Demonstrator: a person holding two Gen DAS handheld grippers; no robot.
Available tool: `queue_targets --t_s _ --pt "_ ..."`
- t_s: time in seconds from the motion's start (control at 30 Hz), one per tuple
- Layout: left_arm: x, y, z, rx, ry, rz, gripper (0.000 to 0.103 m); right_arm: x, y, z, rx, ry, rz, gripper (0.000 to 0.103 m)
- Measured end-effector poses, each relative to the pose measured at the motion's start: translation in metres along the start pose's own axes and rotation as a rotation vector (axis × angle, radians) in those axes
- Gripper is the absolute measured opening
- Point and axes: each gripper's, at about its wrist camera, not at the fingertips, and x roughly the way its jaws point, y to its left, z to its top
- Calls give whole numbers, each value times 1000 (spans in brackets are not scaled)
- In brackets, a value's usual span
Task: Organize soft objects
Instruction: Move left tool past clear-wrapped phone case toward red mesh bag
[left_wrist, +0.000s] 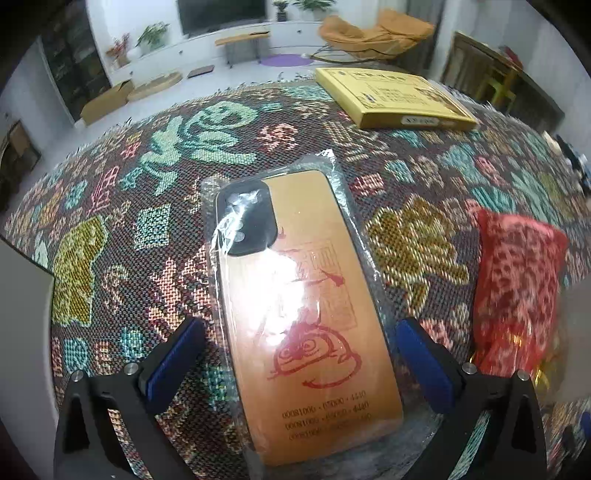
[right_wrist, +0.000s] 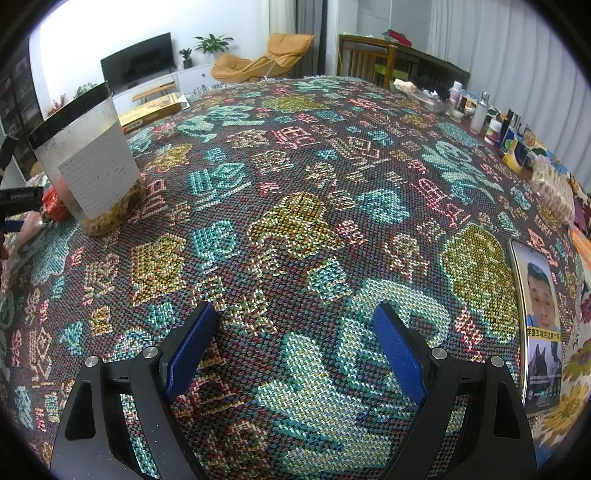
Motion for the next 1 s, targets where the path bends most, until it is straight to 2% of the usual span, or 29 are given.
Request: queue_targets --t_s 0.07,0.17,0.37,0.43,0.47,0.57,0.63,0.67,0.77,0.87,0.97,1.0 --pt "-6 6 -7 0 -18 -1 86 0 0 0 0 0 0 89" --pt "-16 16 -15 -24 -23 -1 79 0 0 0 0 0 0 89" --pt "-36 36 -51 -30 -5 22 79 0 0 0 1 0 1 89" --pt "-45 45 -63 -42 7 46 83 0 0 0 1 0 1 89" --pt "-47 53 -69 -57 12 64 89 0 0 0 1 0 1 89" --pt "-62 73 -85 -111 36 98 89 0 0 0 1 0 1 89" --pt "-80 75 -88 -127 -5 80 89 0 0 0 1 0 1 89" --pt "-95 73 -89 -121 -54 47 89 0 0 0 1 0 1 89" --pt "-119 54 -89 -54 -136 -39 90 0 0 0 1 -1 1 89" --pt "-122 13 -87 79 -155 -153 90 0 0 0 1 -1 1 89" --pt "-109 -42 -84 275 -181 -178 90 0 0 0 2 -1 2 89" --pt "-103 -54 -80 306 -195 -173 89 0 0 0 2 -1 2 89"
